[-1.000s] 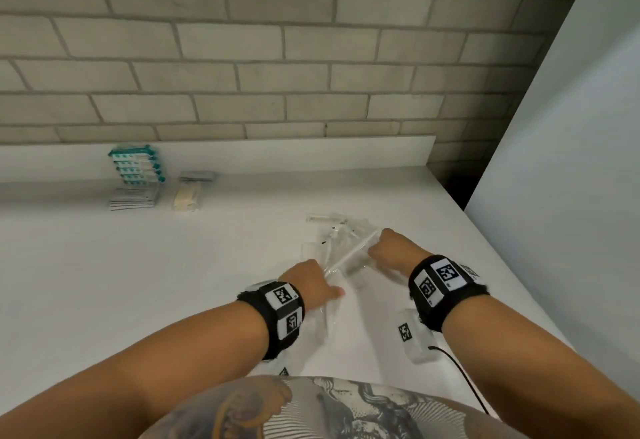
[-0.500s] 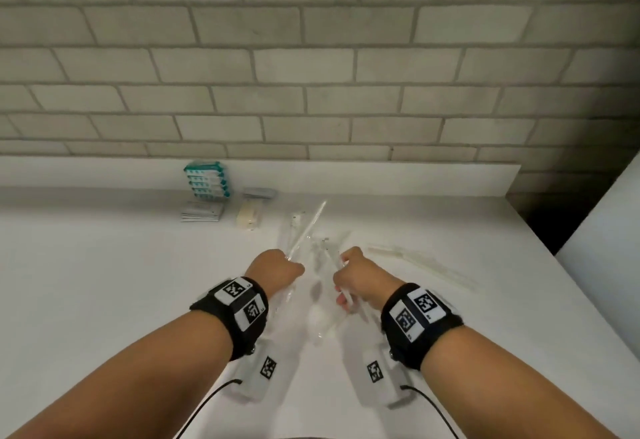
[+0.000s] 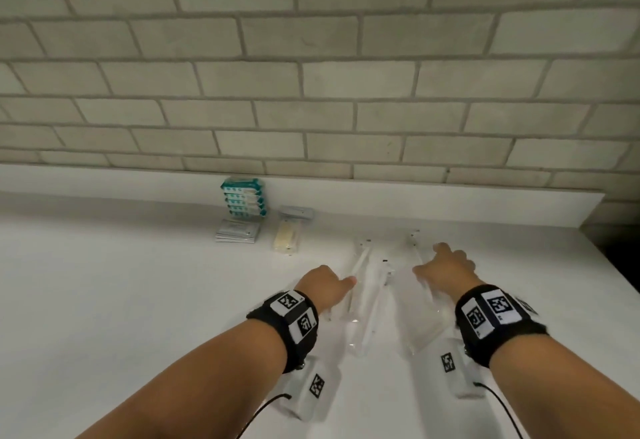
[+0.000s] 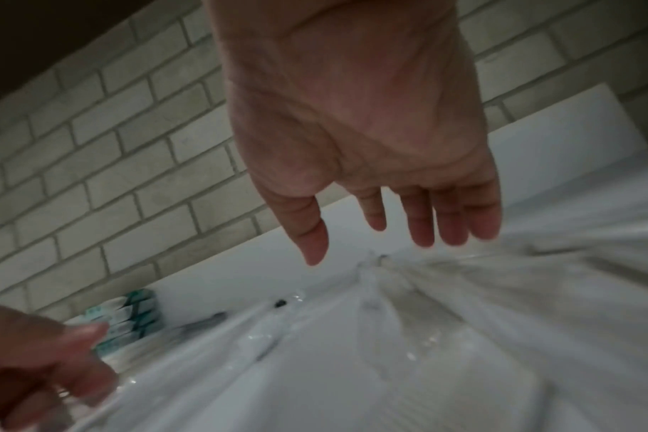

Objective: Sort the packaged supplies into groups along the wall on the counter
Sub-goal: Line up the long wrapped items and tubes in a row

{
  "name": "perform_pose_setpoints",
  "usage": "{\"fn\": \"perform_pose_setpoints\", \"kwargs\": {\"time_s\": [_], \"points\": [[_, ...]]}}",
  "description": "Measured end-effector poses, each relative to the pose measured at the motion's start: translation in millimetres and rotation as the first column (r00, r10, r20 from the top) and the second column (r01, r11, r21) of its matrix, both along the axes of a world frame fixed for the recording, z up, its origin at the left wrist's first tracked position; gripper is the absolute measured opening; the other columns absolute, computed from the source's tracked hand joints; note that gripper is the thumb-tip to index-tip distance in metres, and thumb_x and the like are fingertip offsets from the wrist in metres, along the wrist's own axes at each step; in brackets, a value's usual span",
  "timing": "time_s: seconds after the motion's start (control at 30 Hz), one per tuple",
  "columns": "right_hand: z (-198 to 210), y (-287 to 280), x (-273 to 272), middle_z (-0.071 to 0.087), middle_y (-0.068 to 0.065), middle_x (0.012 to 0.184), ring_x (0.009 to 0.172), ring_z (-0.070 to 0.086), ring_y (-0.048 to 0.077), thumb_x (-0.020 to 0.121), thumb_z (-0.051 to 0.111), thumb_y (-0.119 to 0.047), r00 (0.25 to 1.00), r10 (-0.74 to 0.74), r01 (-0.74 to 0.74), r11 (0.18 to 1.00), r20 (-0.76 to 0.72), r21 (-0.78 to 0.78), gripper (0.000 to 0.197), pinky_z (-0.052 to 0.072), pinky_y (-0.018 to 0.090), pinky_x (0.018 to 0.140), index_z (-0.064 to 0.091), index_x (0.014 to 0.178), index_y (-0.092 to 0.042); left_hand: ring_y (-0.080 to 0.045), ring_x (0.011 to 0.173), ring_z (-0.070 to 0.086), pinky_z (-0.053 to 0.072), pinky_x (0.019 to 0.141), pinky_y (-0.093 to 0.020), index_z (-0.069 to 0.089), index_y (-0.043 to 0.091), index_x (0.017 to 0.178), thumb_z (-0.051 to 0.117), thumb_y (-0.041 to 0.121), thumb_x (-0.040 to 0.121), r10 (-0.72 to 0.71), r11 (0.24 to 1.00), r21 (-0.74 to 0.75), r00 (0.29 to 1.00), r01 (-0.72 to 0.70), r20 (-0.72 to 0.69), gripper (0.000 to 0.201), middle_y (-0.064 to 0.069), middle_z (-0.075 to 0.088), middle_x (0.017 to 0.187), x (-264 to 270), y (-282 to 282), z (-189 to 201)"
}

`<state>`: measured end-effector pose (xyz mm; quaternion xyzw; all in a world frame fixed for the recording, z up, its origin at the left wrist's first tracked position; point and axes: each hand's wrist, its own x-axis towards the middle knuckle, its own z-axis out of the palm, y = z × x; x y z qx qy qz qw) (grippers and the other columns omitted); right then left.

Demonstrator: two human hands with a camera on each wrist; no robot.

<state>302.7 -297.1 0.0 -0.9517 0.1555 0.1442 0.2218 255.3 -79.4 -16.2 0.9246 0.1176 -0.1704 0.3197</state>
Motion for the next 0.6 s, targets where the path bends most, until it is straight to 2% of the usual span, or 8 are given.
{"fn": "perform_pose_setpoints", "kwargs": {"time_s": [0.07, 0.13, 0.23, 0.33, 0.4, 0.47, 0.53, 0.6], "points": [[2.7, 10.4, -3.2, 0.040, 0.014, 0.137, 0.125, 0.041, 0.034, 0.088, 0.056, -0.034, 0.989, 0.075, -0.068, 0.996, 0.125, -0.059, 0.059, 0.042, 0.042, 0.101, 0.037, 0.142, -0.021, -0.021, 0.107, 0.061, 0.045, 0.084, -0.026, 0.059, 0.009, 0.119, 0.052, 0.048, 0.090, 0.003, 0.999, 0.034, 0.999, -0.005, 0.050, 0.049, -0.003, 0.062, 0.112, 4.5, 10.5, -5.8], [1.9, 33.2, -11.1, 0.043, 0.010, 0.134, 0.116, 0.052, 0.029, 0.091, 0.053, -0.030, 0.969, 0.180, -0.190, 0.981, 0.168, 0.042, 0.045, 0.048, 0.039, 0.096, 0.048, 0.135, -0.023, -0.019, 0.114, 0.057, 0.044, 0.091, -0.026, 0.053, 0.016, 0.130, 0.059, 0.046, 0.086, 0.000, 1.000, 0.016, 0.997, -0.001, 0.075, 0.053, -0.002, 0.054, 0.130, 6.2, 16.8, -12.0], [-7.0, 70.3, -26.4, 0.049, 0.006, 0.131, 0.106, 0.060, 0.024, 0.093, 0.052, -0.028, 0.923, 0.378, -0.383, 0.918, 0.067, 0.100, 0.039, 0.051, 0.031, 0.085, 0.052, 0.132, -0.023, -0.017, 0.102, 0.060, 0.045, 0.079, -0.024, 0.052, 0.015, 0.125, 0.068, 0.042, 0.081, -0.058, 0.998, -0.003, 0.997, 0.058, 0.044, 0.054, -0.002, 0.058, 0.119, 6.1, 17.0, -14.2], [-9.6, 86.3, -38.6, 0.049, 0.005, 0.138, 0.125, 0.047, 0.024, 0.092, 0.054, -0.037, 0.867, 0.498, -0.498, 0.867, 0.003, 0.019, 0.055, 0.044, 0.034, 0.098, 0.039, 0.143, -0.026, -0.018, 0.082, 0.063, 0.043, 0.061, -0.023, 0.058, 0.011, 0.095, 0.068, 0.030, 0.081, -0.129, 0.989, 0.075, 0.992, 0.128, 0.005, 0.026, 0.001, 0.062, 0.083, 3.6, 16.1, -12.2], [-11.0, 84.1, -43.3, 0.044, 0.006, 0.139, 0.132, 0.036, 0.027, 0.092, 0.051, -0.045, 0.830, 0.557, -0.558, 0.827, -0.047, -0.061, 0.059, 0.039, 0.039, 0.103, 0.032, 0.147, -0.032, -0.019, 0.071, 0.064, 0.042, 0.055, -0.024, 0.055, 0.013, 0.073, 0.068, 0.030, 0.078, -0.154, 0.984, 0.085, 0.988, 0.156, -0.030, 0.021, 0.002, 0.060, 0.065, 0.6, 19.9, -10.6], [-12.5, 77.7, -44.9, 0.041, 0.004, 0.137, 0.130, 0.033, 0.027, 0.091, 0.048, -0.050, 0.797, 0.595, -0.604, 0.785, -0.101, -0.138, 0.058, 0.039, 0.042, 0.103, 0.033, 0.145, -0.036, -0.023, 0.080, 0.068, 0.048, 0.061, -0.026, 0.058, 0.011, 0.074, 0.062, 0.024, 0.081, -0.198, 0.974, 0.106, 0.979, 0.202, -0.047, 0.015, 0.000, 0.063, 0.070, -3.9, 25.3, -5.9], [-12.7, 69.0, -44.0, 0.042, 0.001, 0.134, 0.125, 0.036, 0.026, 0.089, 0.047, -0.052, 0.789, 0.605, -0.614, 0.770, -0.110, -0.173, 0.054, 0.040, 0.041, 0.100, 0.040, 0.141, -0.038, -0.025, 0.096, 0.065, 0.052, 0.079, -0.031, 0.061, 0.008, 0.098, 0.054, 0.017, 0.085, -0.201, 0.964, 0.170, 0.979, 0.203, -0.025, 0.017, -0.005, 0.065, 0.096, -8.8, 33.4, -0.4], [-11.4, 59.9, -42.6, 0.042, -0.001, 0.133, 0.123, 0.038, 0.024, 0.089, 0.047, -0.051, 0.802, 0.585, -0.597, 0.784, -0.116, -0.171, 0.051, 0.040, 0.039, 0.098, 0.043, 0.139, -0.037, -0.024, 0.102, 0.060, 0.050, 0.090, -0.035, 0.060, 0.014, 0.111, 0.050, 0.016, 0.086, -0.158, 0.966, 0.215, 0.986, 0.144, 0.050, 0.027, -0.004, 0.062, 0.112, -11.5, 41.8, 4.2]]}}
